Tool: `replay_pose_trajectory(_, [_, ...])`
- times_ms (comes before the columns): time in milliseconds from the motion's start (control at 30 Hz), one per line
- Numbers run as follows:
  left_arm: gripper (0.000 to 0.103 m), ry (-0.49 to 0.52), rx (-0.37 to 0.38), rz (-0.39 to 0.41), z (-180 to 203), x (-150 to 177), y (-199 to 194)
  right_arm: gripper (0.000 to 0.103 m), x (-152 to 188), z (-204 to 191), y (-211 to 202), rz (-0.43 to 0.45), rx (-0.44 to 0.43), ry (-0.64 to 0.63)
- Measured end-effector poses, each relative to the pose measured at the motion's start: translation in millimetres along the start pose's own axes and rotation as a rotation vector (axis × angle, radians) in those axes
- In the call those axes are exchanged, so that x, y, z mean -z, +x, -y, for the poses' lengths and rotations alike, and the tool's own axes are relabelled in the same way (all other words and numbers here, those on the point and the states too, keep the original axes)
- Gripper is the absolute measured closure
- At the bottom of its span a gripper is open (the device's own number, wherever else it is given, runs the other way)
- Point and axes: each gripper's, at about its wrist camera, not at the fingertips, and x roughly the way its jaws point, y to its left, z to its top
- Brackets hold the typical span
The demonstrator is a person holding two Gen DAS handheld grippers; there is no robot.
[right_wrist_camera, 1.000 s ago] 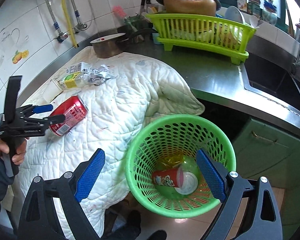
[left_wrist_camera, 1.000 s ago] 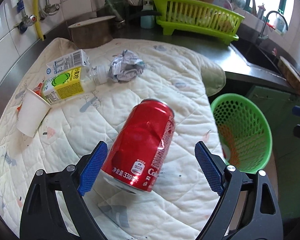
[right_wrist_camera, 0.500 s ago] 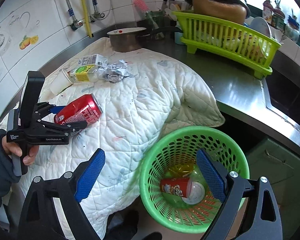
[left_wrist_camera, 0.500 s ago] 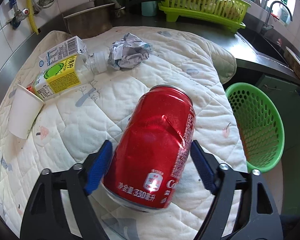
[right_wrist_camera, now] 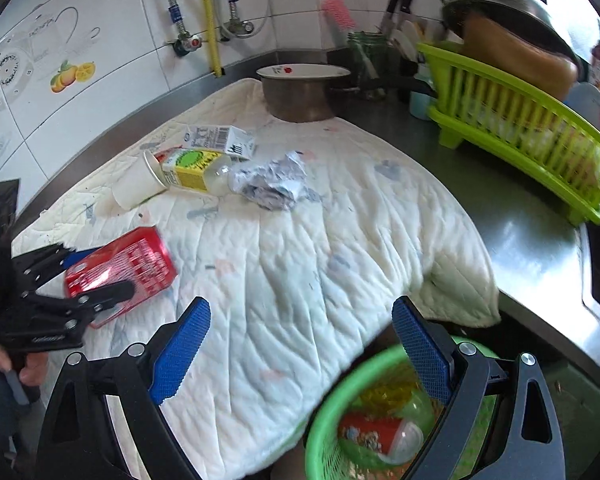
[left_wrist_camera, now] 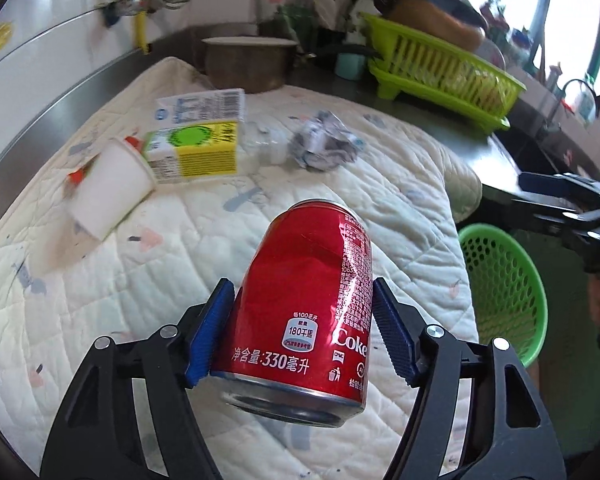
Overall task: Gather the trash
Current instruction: 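Reach the left tool to the red Coca-Cola can and grasp it, then carry crumpled paper to the basket with the right tool while the left holds the can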
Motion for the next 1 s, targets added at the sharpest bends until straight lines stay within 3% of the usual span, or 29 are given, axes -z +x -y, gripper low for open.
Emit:
replay_pose_trajectory(433, [0.036,-0.178,-0.044,0.095,-62.8,14.7,-44.7,0.014,-71.6,-11.0,114.6,-0.069,-0.076,-0.159])
replay_pose_trajectory(833, [0.037,-0.229,-0.083,0.115,-88.6,21.6,-57.0,0.015,-91.8,-12.1,181.7,-0.133,-0.082,-0.232])
replay_pose_trajectory(867, [0.037,-0.233,-0.086,0.114,-89.3,21.8,-56.9,0.02,-92.0,-13.3,183.6,-0.135,-0.072,-0.241])
replay_pose_trajectory(900, [0.037,-0.237,-0.085,0.114,-90.2,22.3,-56.9,0.032,-92.0,-14.2,186.2,-0.14,-0.074,-0.247])
replay_pose_trajectory(1000, [0.037,-0.24,-0.088,0.114,-90.4,23.0,-57.1,0.045,-91.7,-14.9,189.6,-0.145,-0.079,-0.24])
